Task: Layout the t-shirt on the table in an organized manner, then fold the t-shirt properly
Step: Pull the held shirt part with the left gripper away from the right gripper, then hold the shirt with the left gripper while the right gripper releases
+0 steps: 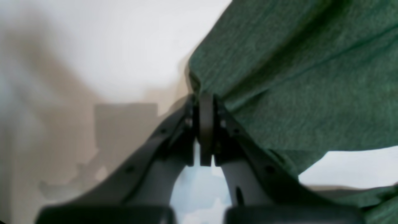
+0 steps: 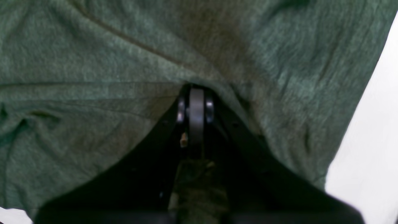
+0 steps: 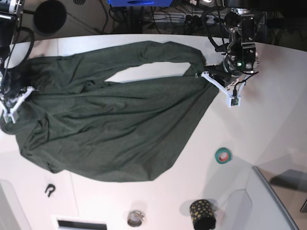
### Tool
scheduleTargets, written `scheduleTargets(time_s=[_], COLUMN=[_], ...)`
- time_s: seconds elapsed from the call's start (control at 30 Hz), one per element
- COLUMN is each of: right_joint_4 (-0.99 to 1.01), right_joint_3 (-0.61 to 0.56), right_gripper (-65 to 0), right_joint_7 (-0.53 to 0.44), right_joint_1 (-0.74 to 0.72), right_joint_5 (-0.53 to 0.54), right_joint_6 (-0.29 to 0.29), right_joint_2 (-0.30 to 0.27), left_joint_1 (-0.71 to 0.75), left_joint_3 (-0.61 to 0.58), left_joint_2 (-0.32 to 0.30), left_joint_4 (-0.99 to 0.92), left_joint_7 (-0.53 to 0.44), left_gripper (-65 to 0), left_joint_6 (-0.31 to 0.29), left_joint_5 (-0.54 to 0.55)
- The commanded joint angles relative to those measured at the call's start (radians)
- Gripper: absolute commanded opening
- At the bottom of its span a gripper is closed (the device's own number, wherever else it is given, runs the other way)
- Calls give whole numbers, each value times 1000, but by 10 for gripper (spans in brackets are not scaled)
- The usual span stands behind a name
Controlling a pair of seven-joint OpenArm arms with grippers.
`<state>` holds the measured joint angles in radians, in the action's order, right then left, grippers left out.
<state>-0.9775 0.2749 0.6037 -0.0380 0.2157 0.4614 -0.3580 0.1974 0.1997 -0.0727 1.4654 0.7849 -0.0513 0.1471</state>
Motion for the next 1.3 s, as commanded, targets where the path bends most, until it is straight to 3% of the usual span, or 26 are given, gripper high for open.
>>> scheduleTargets(time_s=[0.0, 0.3, 0.43, 0.53, 0.6, 0.7, 0.87, 0.93, 1.1, 1.27], right_joint_4=[9, 7, 7, -24, -87, -186, -242, -242, -242, -238], right_joint_3=[-27, -50, -44, -42, -42, -44, -44, -45, -45, -50], right_gripper=[-650, -650, -650, -650, -650, -650, -650, -650, -650, -650], right_joint_7=[52, 52, 46, 38, 23, 23, 61, 65, 66, 68], right_joint_1=[8, 8, 7, 10, 42, 76, 91, 91, 91, 88], right_joint_5=[-29, -29, -29, -28, -28, -28, -28, -28, -28, -28], right_joint_6=[-2, -2, -2, -2, -2, -3, -3, -3, -3, -3], right_joint_2=[6, 9, 9, 9, 10, 23, 35, 37, 37, 37], left_joint_1=[-5, 23, 24, 18, 23, 40, 70, 95, 187, 281], left_joint_3=[1, 2, 2, 2, 2, 1, 17, 82, 208, 241], left_joint_2=[-2, 1, -3, -14, -32, -54, -101, -103, -106, -114], left_joint_4=[10, 27, 27, 28, 53, 103, 145, 146, 148, 148], left_joint_7=[-3, -2, -3, 0, 3, 26, 52, 52, 52, 51], left_gripper=[-650, -535, -551, -635, -648, -569, -304, -242, -232, -230], left_joint_6=[5, 1, 0, 0, 0, 5, 5, 3, -15, -189], left_joint_5=[4, 6, 58, 161, 227, 302, 408, 455, 601, 730])
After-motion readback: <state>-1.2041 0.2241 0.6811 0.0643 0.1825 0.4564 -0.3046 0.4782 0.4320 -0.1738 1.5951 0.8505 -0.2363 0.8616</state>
